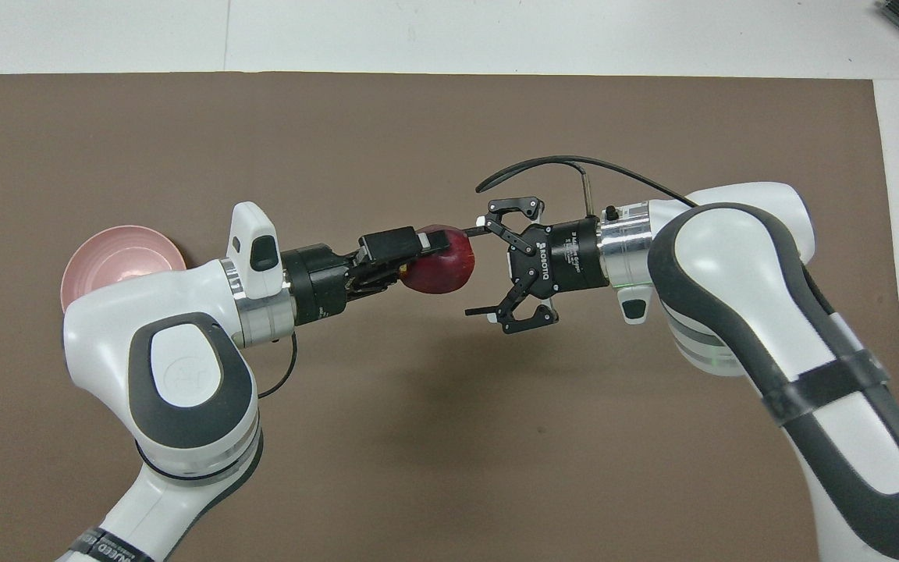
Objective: Move apple from plate to bowl
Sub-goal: 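Hold the apple with the left gripper while the right gripper reaches it, then close the right gripper on the apple while the left gripper releases it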
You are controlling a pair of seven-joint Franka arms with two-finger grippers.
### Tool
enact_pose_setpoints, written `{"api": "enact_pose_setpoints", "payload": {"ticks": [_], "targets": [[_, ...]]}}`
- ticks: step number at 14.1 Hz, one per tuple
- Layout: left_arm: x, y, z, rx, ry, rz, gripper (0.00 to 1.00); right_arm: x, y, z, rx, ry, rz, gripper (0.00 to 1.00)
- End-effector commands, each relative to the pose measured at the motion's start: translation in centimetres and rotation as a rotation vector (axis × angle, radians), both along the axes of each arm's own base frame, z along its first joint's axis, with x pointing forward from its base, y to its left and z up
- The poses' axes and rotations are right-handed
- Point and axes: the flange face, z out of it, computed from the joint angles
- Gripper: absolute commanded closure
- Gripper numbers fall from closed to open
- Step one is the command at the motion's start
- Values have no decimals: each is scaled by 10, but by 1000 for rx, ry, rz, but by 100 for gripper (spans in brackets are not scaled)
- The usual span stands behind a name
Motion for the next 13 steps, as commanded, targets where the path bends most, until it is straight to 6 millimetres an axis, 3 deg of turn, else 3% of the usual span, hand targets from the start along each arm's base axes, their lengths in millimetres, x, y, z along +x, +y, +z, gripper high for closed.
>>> {"api": "enact_pose_setpoints", "payload": {"ticks": [1,7,8,9,13], "targets": [[-5,-1,5,-1,-15,23,100,-10,13,7,47,30,-54,0],[-9,-4,5,-1,-7,21,100,-8,18,13,89,46,-85,0],[-9,-5,5,-1,-5,21,100,-8,18,14,93,47,-83,30],[-9,-5,5,-4,5,25,100,-6,17,17,98,37,-79,99],[-10,-6,5,-11,22,28,96,-6,17,16,84,27,-68,100]]}}
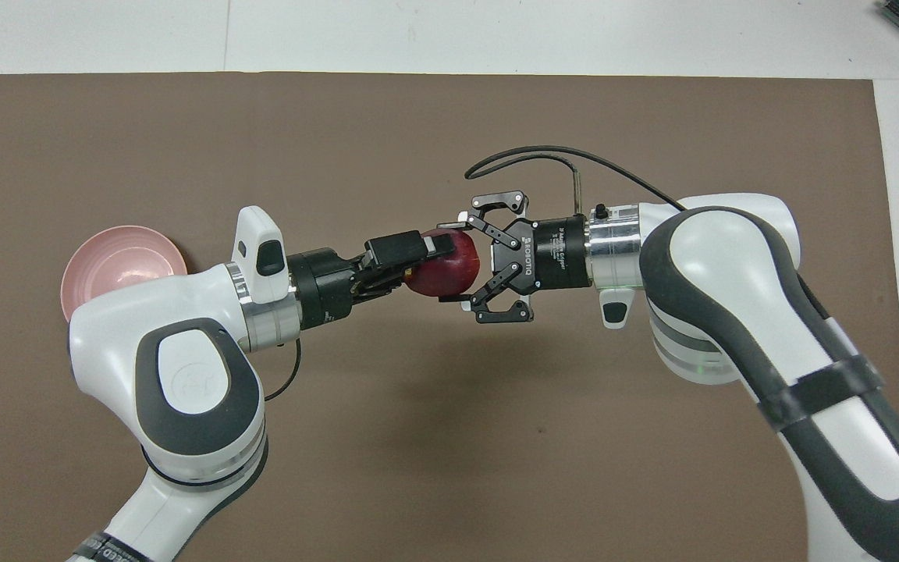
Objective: Move apple from plate to bowl
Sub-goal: 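Close the right gripper on the apple while the left gripper releases it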
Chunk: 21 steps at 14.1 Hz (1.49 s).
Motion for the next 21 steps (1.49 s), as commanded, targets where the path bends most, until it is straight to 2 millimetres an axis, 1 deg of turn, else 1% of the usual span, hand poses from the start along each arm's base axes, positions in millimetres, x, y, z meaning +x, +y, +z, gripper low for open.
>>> {"api": "enact_pose_setpoints", "payload": {"ticks": [1,2,3,4,5,9,10,12,13,16,17,19,20,21], "targets": [[-5,-1,5,-15,22,28,91,-5,2,8,13,6,-2,100],[-4,-1,8,-11,17,24,77,-5,2,9,13,5,-4,100],[-5,-3,8,-10,25,24,49,-5,2,9,13,5,-4,100],[-6,-5,10,11,8,15,16,-4,-1,9,13,5,-7,100],[-6,-6,11,49,-19,6,1,-3,-3,9,12,1,-7,100],[-4,-4,11,84,-37,-8,0,1,-12,18,-82,-59,40,100],[-4,-2,9,90,-35,-6,0,1,-15,21,-106,-74,53,100],[-1,6,5,110,-38,-2,0,1,-20,21,-184,-112,91,100],[1,11,3,137,-47,-7,0,4,-26,23,-234,-139,111,100],[11,37,-6,274,-100,-48,0,15,-53,13,-370,-256,187,100],[16,49,-7,315,-115,-55,0,17,-61,12,-408,-308,225,100],[27,73,-10,352,-121,-35,0,29,-76,4,-521,-401,289,100],[33,86,-10,365,-122,-19,0,35,-81,8,-574,-455,320,100],[37,95,-10,381,-125,-12,0,41,-93,6,-616,-493,352,100]]}}
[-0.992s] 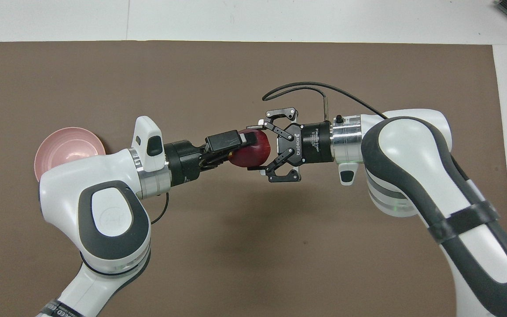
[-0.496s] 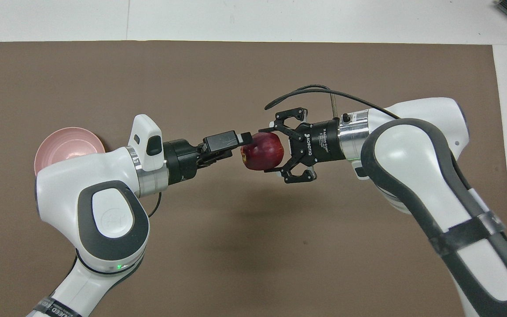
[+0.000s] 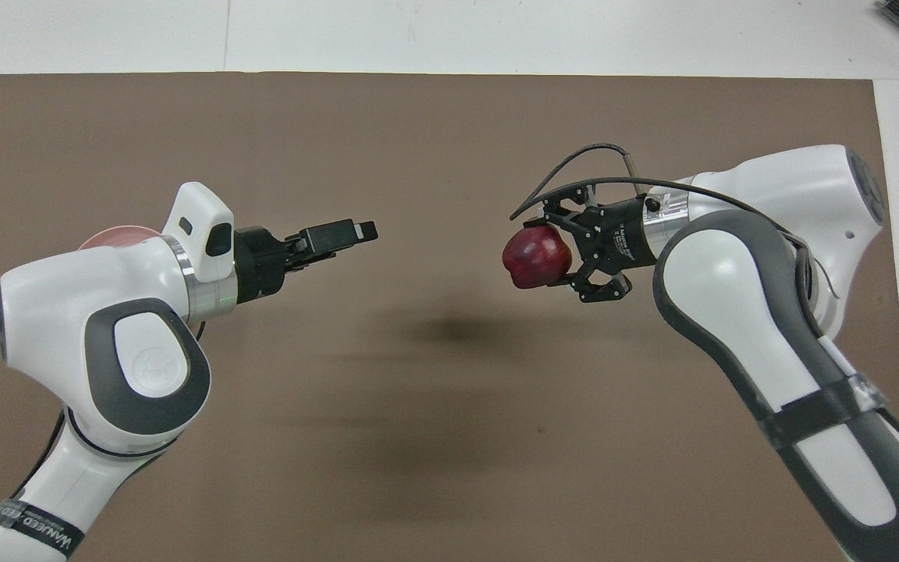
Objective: Move apple from plate to bowl
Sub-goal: 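Carry the apple toward the bowl while the left gripper withdraws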
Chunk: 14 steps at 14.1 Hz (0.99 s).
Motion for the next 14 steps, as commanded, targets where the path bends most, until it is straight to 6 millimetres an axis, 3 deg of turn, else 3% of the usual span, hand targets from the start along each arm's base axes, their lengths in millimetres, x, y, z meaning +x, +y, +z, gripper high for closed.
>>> {"api": "enact_pose_setpoints", "payload": {"ticks": [1,3,5,8,11,14], "targets": [[5,22,-2,70,-15,-1,0,20,-19,3,-111,-119,121,100],[16,42,-2,177,-47,-44,0,25,-45,2,-183,-191,226,100],[15,49,-7,277,-41,-133,0,31,-68,-4,-231,-247,326,100],[20,81,-3,451,2,-275,0,52,-94,3,-367,-356,486,100],[26,118,27,612,75,-389,0,62,-113,-2,-561,-479,629,100],[29,138,72,758,100,-450,0,71,-147,-1,-725,-560,809,100]]}}
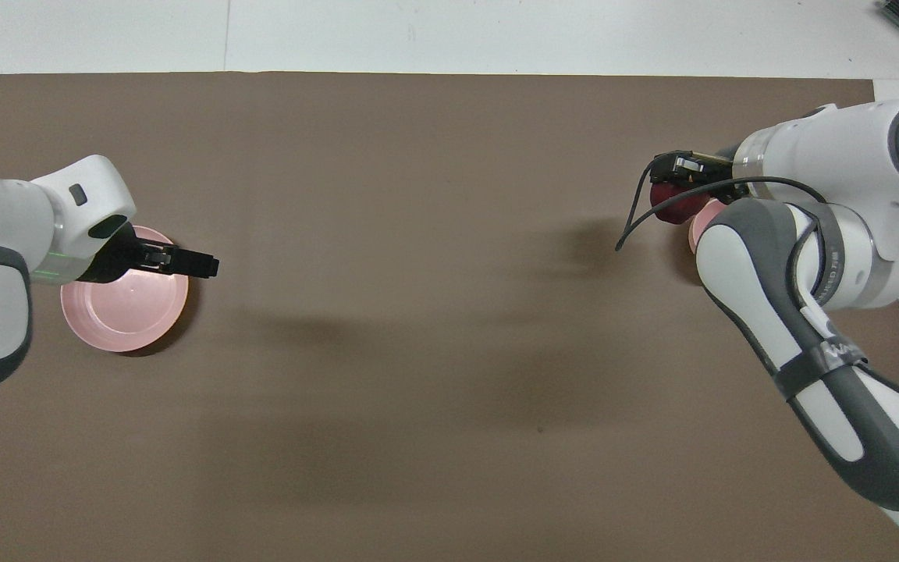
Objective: Move apple from plate to bowl
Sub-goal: 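Carry the apple toward the bowl while the left gripper withdraws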
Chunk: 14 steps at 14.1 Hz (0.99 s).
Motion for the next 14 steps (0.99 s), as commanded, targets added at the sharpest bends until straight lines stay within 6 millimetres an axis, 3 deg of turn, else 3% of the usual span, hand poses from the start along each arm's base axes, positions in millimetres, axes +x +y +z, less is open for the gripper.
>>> {"api": "enact_pose_setpoints", "payload": {"ticks": [1,2,5,6,8,10,14], "targets": [[0,12,46,114,22,-38,0,10,-21,4,-152,-92,139,100],[-1,16,65,146,30,-45,0,10,-19,0,-216,-112,179,100],[-9,25,131,228,18,-51,0,-6,-28,-36,-277,-172,227,100],[-12,26,143,228,24,-50,0,-7,-35,-43,-280,-202,223,100],[-21,31,157,229,57,-45,0,-8,-36,-56,-268,-195,195,100],[-27,34,169,236,76,-42,0,-24,-31,-66,-236,-163,131,100],[-34,36,171,241,105,-39,0,-33,-39,-70,-241,-154,122,100]]}}
